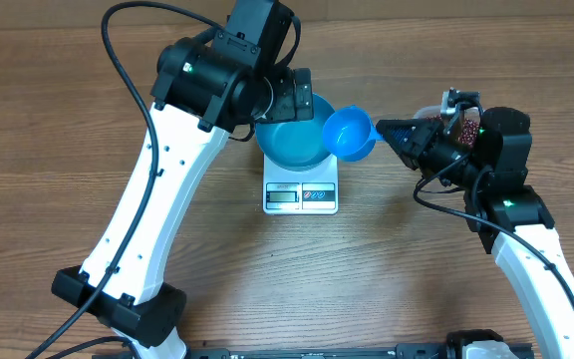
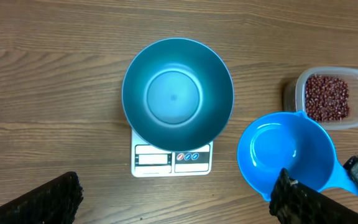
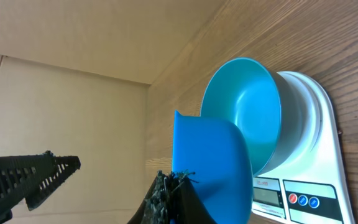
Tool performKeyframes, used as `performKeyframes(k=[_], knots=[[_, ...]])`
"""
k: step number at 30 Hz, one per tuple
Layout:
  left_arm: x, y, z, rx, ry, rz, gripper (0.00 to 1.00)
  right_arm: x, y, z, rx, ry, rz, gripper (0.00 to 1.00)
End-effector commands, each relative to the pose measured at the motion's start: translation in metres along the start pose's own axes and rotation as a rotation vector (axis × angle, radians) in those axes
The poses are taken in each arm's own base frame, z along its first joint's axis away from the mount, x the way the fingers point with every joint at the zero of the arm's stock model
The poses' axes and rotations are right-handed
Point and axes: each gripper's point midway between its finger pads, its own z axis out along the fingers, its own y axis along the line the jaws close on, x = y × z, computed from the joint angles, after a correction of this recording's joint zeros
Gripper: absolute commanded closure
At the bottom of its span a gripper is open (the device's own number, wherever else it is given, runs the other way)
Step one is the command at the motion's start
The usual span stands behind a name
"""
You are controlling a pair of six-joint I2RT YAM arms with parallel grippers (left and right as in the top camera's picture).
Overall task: Scoop item into bowl and weigh 150g on scale
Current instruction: 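Release the scoop from the left gripper and carry it right toward the bean tub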
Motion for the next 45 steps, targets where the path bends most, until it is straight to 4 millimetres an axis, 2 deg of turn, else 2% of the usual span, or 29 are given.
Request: performKeyframes(k=[1, 13, 14, 15, 16, 18, 19, 21, 26, 34, 39, 45], knots=[[-0.007, 0.002, -0.002, -0.007, -0.027, 0.014, 0.01, -0.004, 0.008, -0.002, -0.011, -0.013, -0.072, 0.96], [-0.008, 0.002, -0.002, -0.011, -0.033, 0.015, 0.00, -0.004, 0.009, -0.002, -0.011, -0.013, -0.114, 0.96], [-0.008, 0.002, -0.002, -0.011, -0.032, 0.015, 0.05, -0.004, 0.009, -0.002, -0.011, -0.013, -0.114, 0.96], [-0.007, 0.003, -0.002, -0.013, -0.029, 0.018, 0.19, -0.004, 0.009, -0.002, -0.011, -0.013, -0.114, 0.96], [-0.006, 0.003, -0.002, -0.015, -0.026, 0.028, 0.41, -0.004, 0.008, -0.002, -0.010, -0.013, -0.113, 0.96], [-0.005, 0.004, -0.002, -0.019, -0.020, 0.050, 0.51, -0.004, 0.008, -0.002, -0.008, -0.011, -0.118, 0.96], [-0.003, 0.005, -0.002, -0.022, -0.014, 0.065, 0.60, -0.003, 0.008, -0.002, -0.008, -0.011, -0.134, 0.96], [0.000, 0.007, -0.002, -0.030, 0.000, 0.101, 0.94, -0.003, 0.007, -0.002, -0.006, -0.009, -0.148, 0.96], [0.012, 0.013, -0.002, -0.050, 0.052, 0.266, 0.96, -0.003, 0.007, -0.002, -0.005, -0.009, -0.156, 0.96], [0.031, 0.022, 0.003, -0.074, 0.143, 0.403, 0.95, -0.005, 0.001, -0.004, 0.012, -0.010, -0.141, 0.96], [0.038, 0.014, 0.004, -0.053, 0.155, 0.487, 0.95, -0.004, 0.001, -0.010, 0.001, 0.004, -0.188, 0.96], [0.041, -0.006, -0.001, -0.009, 0.120, 0.595, 0.95, -0.024, 0.005, -0.038, 0.013, -0.092, -0.283, 0.96]])
